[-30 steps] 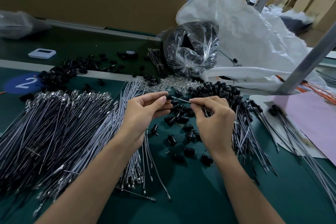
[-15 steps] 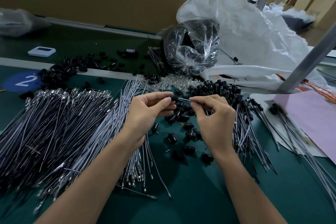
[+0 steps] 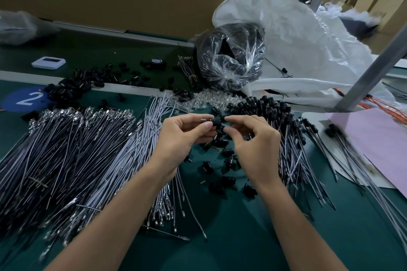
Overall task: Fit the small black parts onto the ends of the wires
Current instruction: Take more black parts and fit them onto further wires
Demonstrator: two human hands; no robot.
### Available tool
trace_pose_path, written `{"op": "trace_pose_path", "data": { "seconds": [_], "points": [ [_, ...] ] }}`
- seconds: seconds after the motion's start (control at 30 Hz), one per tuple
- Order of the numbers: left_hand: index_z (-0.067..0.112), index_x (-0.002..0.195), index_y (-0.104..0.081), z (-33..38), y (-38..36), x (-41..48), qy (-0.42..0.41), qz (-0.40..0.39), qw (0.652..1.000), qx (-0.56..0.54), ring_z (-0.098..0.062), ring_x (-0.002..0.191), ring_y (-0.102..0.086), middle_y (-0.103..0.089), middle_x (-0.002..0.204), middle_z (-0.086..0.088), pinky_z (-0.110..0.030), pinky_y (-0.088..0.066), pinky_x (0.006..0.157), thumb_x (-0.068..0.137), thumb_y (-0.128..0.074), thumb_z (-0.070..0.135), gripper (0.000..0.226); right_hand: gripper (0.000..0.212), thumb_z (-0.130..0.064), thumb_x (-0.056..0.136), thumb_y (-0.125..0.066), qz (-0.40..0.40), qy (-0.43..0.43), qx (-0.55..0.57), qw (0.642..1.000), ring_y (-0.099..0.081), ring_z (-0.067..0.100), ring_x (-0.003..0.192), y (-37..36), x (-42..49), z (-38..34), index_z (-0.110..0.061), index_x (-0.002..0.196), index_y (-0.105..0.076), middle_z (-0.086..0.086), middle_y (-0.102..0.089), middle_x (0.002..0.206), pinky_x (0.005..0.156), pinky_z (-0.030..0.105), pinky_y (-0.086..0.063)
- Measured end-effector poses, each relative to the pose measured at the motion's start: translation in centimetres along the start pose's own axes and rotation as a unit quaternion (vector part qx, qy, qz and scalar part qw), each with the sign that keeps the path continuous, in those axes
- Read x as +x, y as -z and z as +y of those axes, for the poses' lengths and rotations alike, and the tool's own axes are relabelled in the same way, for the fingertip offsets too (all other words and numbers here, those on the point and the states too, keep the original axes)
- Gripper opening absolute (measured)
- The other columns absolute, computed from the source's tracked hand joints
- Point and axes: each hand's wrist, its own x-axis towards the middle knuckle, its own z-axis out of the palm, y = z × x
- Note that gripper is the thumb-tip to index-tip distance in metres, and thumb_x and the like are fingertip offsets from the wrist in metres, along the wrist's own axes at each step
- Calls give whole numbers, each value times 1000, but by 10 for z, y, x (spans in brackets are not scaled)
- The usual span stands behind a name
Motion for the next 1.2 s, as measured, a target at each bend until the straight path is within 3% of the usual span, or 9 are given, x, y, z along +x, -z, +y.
{"op": "trace_pose_path", "data": {
  "seconds": [0.23,0.37,0.5,0.67,0.8,1.07,1.2],
  "points": [
    [12,90,-77,3,5,1,14,-10,1000,-10,-18,78,-73,-76,86,-12,-22,-59,71,78,-73,5,15,26,-8,77,-81,-46,16,24,999,-63,12,80,-1,0,4,-12,102,-77,-4,-68,85,76,12,-46],
    [10,87,-78,7,8,2,30,-30,999,-21,-15,73,-71,-75,81,-9,-21,-59,71,65,-75,13,23,27,-9,76,-81,-53,3,36,998,-62,6,75,0,1,4,-14,103,-77,-5,-68,81,74,12,-47],
    [13,83,-80,9,11,2,48,-58,997,-23,-13,67,-70,-73,74,-9,-20,-57,67,67,-74,12,17,20,-5,76,-80,-61,7,47,997,-66,12,81,2,3,5,-13,94,-78,-3,-71,83,76,19,-51],
    [10,90,-77,7,10,1,47,-59,996,40,-14,70,-70,-73,79,-12,-21,-58,67,83,-69,-1,16,22,-11,76,-81,-66,-1,44,997,-67,4,78,5,4,6,-17,97,-77,-2,-73,83,75,8,-47],
    [12,96,-75,7,10,1,31,-60,995,79,-13,68,-70,-74,75,-5,-19,-56,65,83,-70,-4,21,23,-12,74,-83,-91,6,44,995,-67,5,74,5,3,7,-17,96,-78,-1,-73,79,75,12,-49],
    [10,85,-77,6,5,1,-24,-22,997,69,-18,67,-72,-75,75,-12,-21,-58,64,83,-71,0,12,15,-15,75,-83,-74,30,6,997,-62,13,74,2,2,6,-13,90,-79,-3,-71,80,70,27,-51],
    [11,84,-75,5,1,2,-81,76,992,57,-17,63,-72,-75,72,-5,-20,-57,62,84,-71,1,11,16,-18,75,-84,-65,15,-15,998,-57,13,84,2,3,9,-14,89,-79,-1,-62,90,73,14,-42]
  ]
}}
